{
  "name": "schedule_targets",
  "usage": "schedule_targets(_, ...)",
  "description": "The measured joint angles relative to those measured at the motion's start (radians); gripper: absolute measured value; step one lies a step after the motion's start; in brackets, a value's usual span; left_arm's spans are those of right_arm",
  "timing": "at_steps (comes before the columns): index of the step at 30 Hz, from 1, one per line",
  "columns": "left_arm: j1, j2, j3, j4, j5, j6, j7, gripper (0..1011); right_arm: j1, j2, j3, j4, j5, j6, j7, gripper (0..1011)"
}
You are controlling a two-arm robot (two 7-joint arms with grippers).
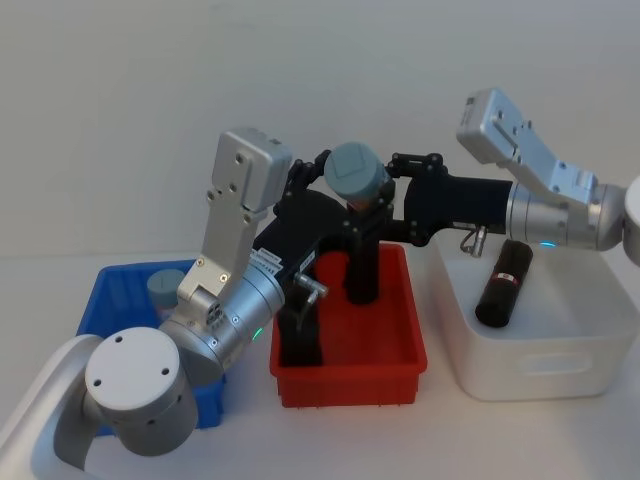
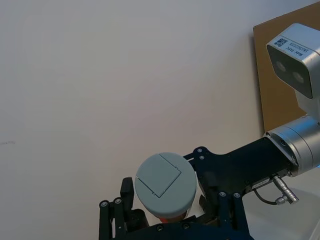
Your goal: Pick the cotton swabs from the blue box and place them into the white box.
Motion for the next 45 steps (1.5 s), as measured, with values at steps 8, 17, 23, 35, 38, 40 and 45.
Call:
schedule_targets(8,0.0,0.0,0.0,0.0,0.0,0.0,0.0,1002,-0.001,0.001,-0.001,0.0,0.0,0.006,-0.01,635)
schedule_targets(17,0.0,0.0,-0.001,0.0,0.0,0.0,0.0,1002,-0.01,0.006,0.0,0.005,0.001,0.05,-0.068,635)
schedule_targets(23,0.0,0.0,-0.001,0.0,0.0,-0.001,0.0,1003,-0.02,0.012,0.005,0.012,0.015,0.094,-0.123,635)
schedule_targets(35,0.0,0.0,0.0,0.0,0.0,-0.001,0.0,1002,-0.045,0.024,0.022,0.034,0.077,0.2,-0.245,635)
schedule_targets(38,0.0,0.0,0.0,0.0,0.0,-0.001,0.0,1002,-0.051,0.026,0.027,0.043,0.099,0.23,-0.279,634)
schedule_targets(40,0.0,0.0,0.0,0.0,0.0,-0.001,0.0,1002,-0.054,0.027,0.031,0.05,0.117,0.251,-0.305,635)
schedule_targets(45,0.0,0.0,0.0,0.0,0.0,-0.001,0.0,1002,-0.059,0.026,0.039,0.07,0.155,0.294,-0.356,635)
